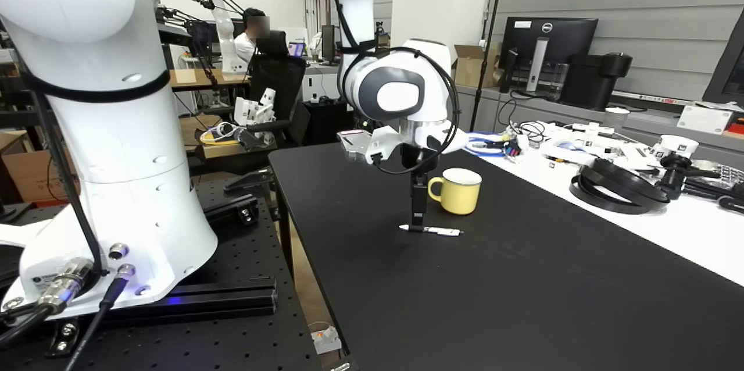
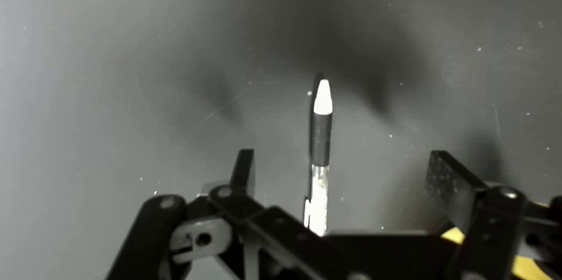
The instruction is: Put the pen in the yellow cup
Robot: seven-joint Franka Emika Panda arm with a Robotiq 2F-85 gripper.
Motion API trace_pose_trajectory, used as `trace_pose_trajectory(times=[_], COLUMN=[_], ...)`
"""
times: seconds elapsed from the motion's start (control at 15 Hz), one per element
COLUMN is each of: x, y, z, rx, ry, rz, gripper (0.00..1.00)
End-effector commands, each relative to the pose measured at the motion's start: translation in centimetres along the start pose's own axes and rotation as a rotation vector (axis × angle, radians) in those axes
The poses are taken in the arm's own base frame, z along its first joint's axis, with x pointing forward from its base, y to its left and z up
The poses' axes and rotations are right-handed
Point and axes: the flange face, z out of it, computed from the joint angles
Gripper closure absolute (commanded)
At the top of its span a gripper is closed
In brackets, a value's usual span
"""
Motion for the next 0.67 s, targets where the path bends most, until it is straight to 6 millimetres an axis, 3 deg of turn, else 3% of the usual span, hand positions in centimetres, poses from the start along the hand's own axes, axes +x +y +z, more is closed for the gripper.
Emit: trace_pose_trajectory(times=[0.0, 0.53, 0.6], x=[0.7, 0.5, 0.6], y=[-0.2, 0.4, 0.5], z=[1.8, 4.1, 4.2], rx=[-0.006, -0.021, -0.022], ry=[0.009, -0.006, -0.006], rz=[0.027, 0.053, 0.061], gripper=[0.00, 0.00, 0.25])
